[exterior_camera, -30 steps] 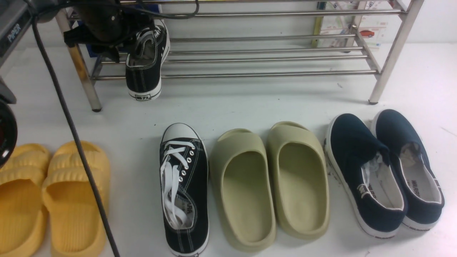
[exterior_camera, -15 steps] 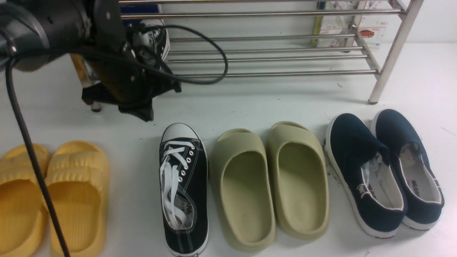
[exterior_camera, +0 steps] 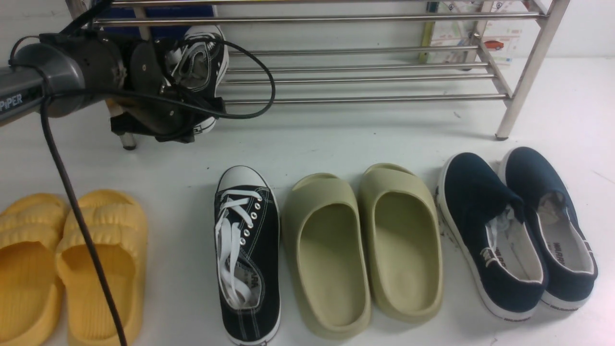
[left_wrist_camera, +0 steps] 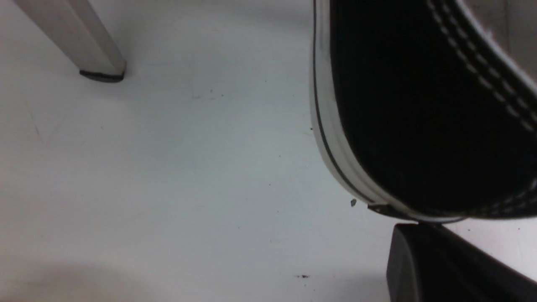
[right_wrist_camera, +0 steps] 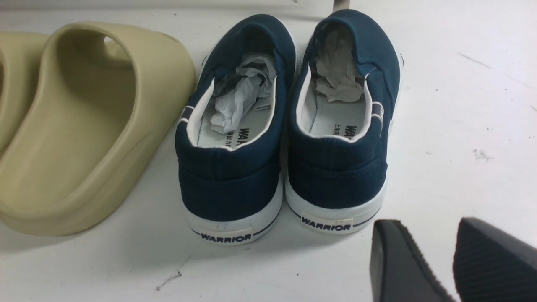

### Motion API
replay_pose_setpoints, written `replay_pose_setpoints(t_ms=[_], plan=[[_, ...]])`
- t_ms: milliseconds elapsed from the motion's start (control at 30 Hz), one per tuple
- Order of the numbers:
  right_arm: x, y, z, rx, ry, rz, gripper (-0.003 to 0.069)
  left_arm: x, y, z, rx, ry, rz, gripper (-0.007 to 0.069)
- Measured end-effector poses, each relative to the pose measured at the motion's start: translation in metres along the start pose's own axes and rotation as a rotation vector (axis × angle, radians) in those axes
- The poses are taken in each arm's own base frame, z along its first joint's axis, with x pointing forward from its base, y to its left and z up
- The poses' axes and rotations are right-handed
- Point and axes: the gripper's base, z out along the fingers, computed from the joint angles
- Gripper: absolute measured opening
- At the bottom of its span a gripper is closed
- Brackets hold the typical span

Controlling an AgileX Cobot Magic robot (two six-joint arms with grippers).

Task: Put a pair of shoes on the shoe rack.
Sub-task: Use the left arm to put a shoe into the shoe rack

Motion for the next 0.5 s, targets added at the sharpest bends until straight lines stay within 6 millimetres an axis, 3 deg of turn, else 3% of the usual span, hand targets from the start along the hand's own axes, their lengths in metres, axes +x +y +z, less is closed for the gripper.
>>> replay_pose_setpoints(t_ms=[500], plan=[[0.0, 0.0, 0.0, 0.0, 0.0, 0.0, 0.0246, -0.0041, -0.0015, 0.0026, 0.02, -0.038, -0.011, -0.0013]])
